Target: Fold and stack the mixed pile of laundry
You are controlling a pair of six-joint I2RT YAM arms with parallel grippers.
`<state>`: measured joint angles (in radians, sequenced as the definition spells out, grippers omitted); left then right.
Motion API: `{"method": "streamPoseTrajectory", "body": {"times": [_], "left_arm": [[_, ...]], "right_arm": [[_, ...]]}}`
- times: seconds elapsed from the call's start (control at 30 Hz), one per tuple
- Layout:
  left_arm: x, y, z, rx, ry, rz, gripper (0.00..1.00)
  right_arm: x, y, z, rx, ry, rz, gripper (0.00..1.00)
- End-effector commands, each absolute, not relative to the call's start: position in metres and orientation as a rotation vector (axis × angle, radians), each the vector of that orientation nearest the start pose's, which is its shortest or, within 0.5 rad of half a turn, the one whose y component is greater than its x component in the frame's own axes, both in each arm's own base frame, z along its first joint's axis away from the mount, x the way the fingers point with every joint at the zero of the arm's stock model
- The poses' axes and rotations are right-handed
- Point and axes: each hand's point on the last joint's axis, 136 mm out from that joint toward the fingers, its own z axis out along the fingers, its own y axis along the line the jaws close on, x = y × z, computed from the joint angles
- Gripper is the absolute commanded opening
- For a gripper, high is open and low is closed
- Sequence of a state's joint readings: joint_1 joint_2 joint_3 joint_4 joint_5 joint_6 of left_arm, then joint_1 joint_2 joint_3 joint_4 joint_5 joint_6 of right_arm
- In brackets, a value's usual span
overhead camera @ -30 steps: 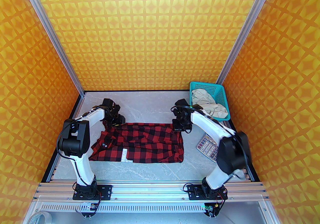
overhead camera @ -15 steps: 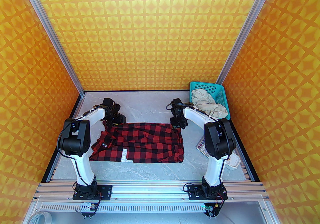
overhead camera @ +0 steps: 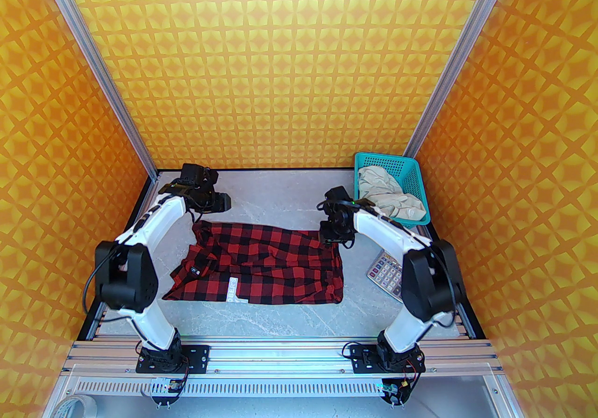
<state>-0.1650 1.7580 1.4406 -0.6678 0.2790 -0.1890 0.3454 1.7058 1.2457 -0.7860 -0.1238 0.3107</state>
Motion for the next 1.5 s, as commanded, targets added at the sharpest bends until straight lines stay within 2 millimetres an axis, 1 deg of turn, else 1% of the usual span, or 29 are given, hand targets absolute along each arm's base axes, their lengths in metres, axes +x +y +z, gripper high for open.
{"method": "streamPoseTrajectory", "body": {"times": [0.0,0.03,0.13,0.27,0.33,0.37,0.43,0.47,0.5,0.57,0.6,0.63,0.7,0.73,0.77,0.8,0.83,0.87,0.93,1.0,1.03,1.07,1.13,1.2,1.23,1.3,1.37,1.43,1.47], "left_arm": [[0.429,-0.132,0.088,0.056,2.721,-0.502,0.38],[0.428,-0.131,0.077,0.037,2.743,-0.500,0.35],[0.419,-0.127,0.057,-0.015,2.780,-0.491,0.31],[0.393,-0.118,0.032,-0.059,2.839,-0.458,0.30],[0.379,-0.113,0.021,-0.091,2.856,-0.455,0.29],[0.376,-0.111,0.017,-0.100,2.860,-0.454,0.30],[0.372,-0.106,0.010,-0.114,2.877,-0.448,0.32],[0.373,-0.106,0.011,-0.112,2.875,-0.447,0.35],[0.377,-0.107,0.016,-0.107,2.858,-0.450,0.40],[0.387,-0.107,0.036,-0.102,2.814,-0.449,0.50],[0.393,-0.107,0.049,-0.097,2.789,-0.445,0.56],[0.398,-0.108,0.066,-0.089,2.758,-0.444,0.59],[0.406,-0.107,0.100,-0.079,2.690,-0.440,0.62],[0.407,-0.105,0.117,-0.075,2.661,-0.429,0.63],[0.404,-0.103,0.131,-0.078,2.640,-0.416,0.63],[0.399,-0.100,0.140,-0.086,2.626,-0.395,0.63],[0.389,-0.093,0.147,-0.111,2.618,-0.365,0.62],[0.377,-0.087,0.149,-0.148,2.614,-0.339,0.59],[0.348,-0.078,0.140,-0.229,2.632,-0.321,0.52],[0.319,-0.072,0.123,-0.318,2.659,-0.326,0.41],[0.306,-0.070,0.112,-0.357,2.678,-0.327,0.35],[0.295,-0.068,0.100,-0.390,2.699,-0.327,0.27],[0.287,-0.067,0.081,-0.429,2.737,-0.321,0.14],[0.289,-0.069,0.064,-0.451,2.760,-0.330,0.04],[0.294,-0.069,0.056,-0.457,2.766,-0.326,0.01],[0.309,-0.066,0.039,-0.489,2.771,-0.319,0.00],[0.331,-0.062,0.023,-0.536,2.776,-0.317,0.00],[0.355,-0.062,0.013,-0.562,2.769,-0.324,0.00],[0.372,-0.063,0.011,-0.573,2.758,-0.341,0.00]], "right_arm": [[0.360,0.160,0.066,0.005,2.869,0.395,0.27],[0.362,0.158,0.060,0.014,2.876,0.373,0.27],[0.359,0.149,0.043,0.041,2.921,0.292,0.27],[0.351,0.133,0.021,0.083,2.972,0.186,0.27],[0.348,0.127,0.011,0.092,2.994,0.135,0.27],[0.347,0.125,0.008,0.090,3.000,0.118,0.27],[0.349,0.120,0.003,0.076,3.011,0.066,0.27],[0.350,0.120,0.004,0.070,3.012,0.059,0.27],[0.351,0.120,0.006,0.056,3.013,0.053,0.28],[0.353,0.121,0.020,0.035,3.010,0.054,0.29],[0.354,0.122,0.030,0.026,2.990,0.064,0.30],[0.356,0.122,0.040,0.020,2.968,0.068,0.30],[0.357,0.122,0.061,0.004,2.934,0.082,0.32],[0.358,0.123,0.071,-0.005,2.913,0.094,0.32],[0.357,0.125,0.077,-0.012,2.905,0.107,0.32],[0.357,0.128,0.082,-0.020,2.894,0.126,0.32],[0.356,0.131,0.085,-0.026,2.887,0.146,0.32],[0.357,0.135,0.087,-0.031,2.881,0.169,0.32],[0.360,0.143,0.084,-0.038,2.874,0.215,0.30],[0.365,0.147,0.077,-0.037,2.877,0.233,0.28],[0.368,0.150,0.073,-0.041,2.883,0.238,0.26],[0.372,0.151,0.066,-0.042,2.894,0.239,0.24],[0.379,0.155,0.057,-0.042,2.899,0.239,0.20],[0.384,0.156,0.046,-0.035,2.915,0.232,0.17],[0.383,0.156,0.040,-0.028,2.928,0.229,0.16],[0.380,0.158,0.031,-0.010,2.944,0.246,0.15],[0.374,0.156,0.023,0.018,2.962,0.248,0.15],[0.366,0.153,0.017,0.048,2.977,0.237,0.14],[0.362,0.152,0.014,0.066,2.987,0.245,0.13]]}}
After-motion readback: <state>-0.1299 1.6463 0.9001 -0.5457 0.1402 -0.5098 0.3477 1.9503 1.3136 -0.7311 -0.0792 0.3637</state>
